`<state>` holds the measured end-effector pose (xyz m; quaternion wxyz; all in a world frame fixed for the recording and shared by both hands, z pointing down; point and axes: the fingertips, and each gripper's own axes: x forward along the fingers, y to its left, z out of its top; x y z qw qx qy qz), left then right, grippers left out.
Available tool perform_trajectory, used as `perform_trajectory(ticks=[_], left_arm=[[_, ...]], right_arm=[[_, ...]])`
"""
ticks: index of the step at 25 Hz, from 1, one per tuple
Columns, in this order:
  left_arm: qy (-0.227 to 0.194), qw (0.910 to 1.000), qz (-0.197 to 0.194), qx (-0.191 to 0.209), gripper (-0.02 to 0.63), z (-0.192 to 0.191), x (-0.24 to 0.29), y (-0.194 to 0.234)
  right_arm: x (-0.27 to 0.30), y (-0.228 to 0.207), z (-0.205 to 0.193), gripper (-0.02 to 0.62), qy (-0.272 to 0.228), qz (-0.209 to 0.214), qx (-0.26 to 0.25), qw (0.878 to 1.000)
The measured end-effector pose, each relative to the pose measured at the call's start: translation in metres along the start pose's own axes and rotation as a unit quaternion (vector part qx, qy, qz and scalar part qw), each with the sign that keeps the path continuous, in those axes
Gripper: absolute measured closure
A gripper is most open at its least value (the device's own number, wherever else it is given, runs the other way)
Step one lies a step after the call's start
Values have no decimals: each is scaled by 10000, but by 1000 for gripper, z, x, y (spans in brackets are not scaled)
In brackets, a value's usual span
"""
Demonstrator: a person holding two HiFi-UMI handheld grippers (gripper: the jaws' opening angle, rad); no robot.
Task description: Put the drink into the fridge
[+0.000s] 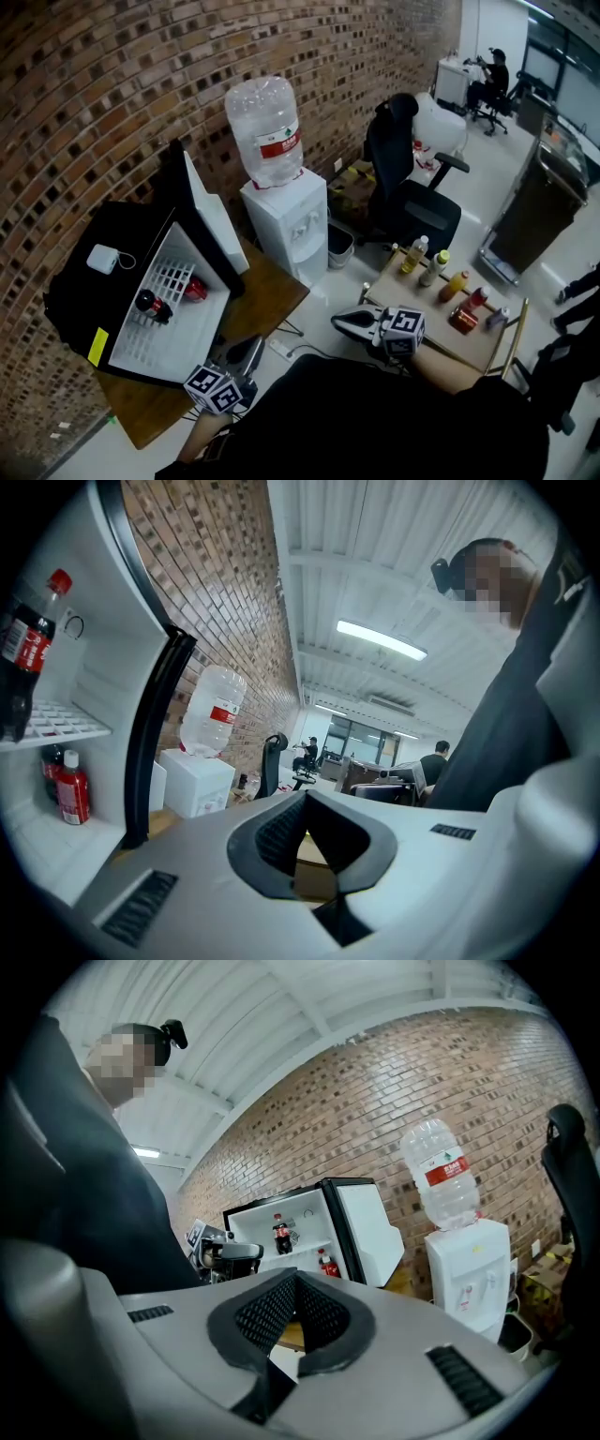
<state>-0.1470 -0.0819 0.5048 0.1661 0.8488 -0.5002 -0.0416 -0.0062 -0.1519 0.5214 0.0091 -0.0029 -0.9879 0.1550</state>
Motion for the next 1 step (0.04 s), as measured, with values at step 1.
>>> perform_trajectory(ticks=[1], left_arm=[[2, 10000, 2, 1, 606, 0, 0, 1]], right_arm=[[1, 0, 1, 592, -5, -5, 7, 10000]])
